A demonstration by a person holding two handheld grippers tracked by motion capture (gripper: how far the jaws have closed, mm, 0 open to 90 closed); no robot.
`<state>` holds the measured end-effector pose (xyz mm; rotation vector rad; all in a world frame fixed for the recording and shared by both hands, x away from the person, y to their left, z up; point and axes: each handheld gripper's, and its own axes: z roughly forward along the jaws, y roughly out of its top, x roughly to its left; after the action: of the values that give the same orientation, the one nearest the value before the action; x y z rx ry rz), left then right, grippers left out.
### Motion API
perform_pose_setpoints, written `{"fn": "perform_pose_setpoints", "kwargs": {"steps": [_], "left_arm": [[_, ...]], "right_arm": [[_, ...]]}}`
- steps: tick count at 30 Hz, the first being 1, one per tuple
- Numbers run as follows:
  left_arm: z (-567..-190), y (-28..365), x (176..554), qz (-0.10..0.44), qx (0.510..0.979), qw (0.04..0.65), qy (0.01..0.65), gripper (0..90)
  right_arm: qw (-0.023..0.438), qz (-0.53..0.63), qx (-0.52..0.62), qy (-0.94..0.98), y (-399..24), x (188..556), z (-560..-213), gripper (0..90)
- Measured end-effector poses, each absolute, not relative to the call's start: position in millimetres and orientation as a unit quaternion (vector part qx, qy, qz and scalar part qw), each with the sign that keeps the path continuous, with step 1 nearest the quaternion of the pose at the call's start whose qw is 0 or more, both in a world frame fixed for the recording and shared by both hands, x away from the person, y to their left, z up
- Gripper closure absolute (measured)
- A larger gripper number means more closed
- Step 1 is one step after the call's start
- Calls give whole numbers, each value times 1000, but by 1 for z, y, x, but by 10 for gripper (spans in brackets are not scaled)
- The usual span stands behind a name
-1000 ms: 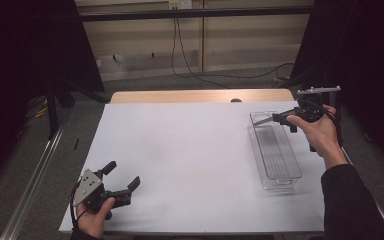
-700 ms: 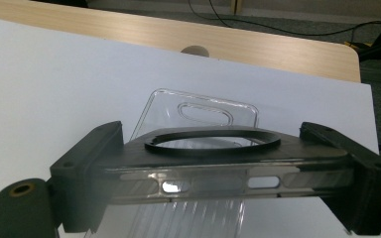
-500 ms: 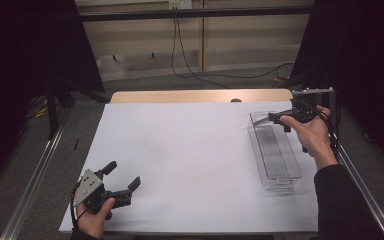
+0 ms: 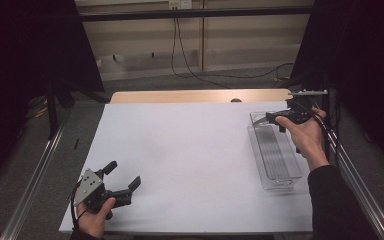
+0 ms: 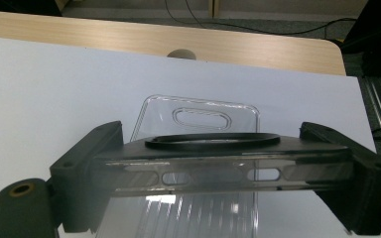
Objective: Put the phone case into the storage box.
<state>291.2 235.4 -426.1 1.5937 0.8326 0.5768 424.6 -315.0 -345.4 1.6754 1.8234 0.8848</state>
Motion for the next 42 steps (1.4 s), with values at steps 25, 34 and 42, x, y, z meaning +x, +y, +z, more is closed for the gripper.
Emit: {"fn": "perform_pose_setpoints", "kwargs": {"steps": [25, 34, 42], "left_arm": [[-426, 235, 291, 248, 685, 586, 355, 29], [-426, 235, 291, 249, 688, 585, 351, 28], [-426, 234, 292, 249, 688, 585, 351, 28]], "right_arm": [[279, 315, 635, 648, -301, 431, -357, 116], [285, 314, 640, 640, -299, 430, -363, 115], [285, 318, 654, 625, -298, 433, -363, 114]]}}
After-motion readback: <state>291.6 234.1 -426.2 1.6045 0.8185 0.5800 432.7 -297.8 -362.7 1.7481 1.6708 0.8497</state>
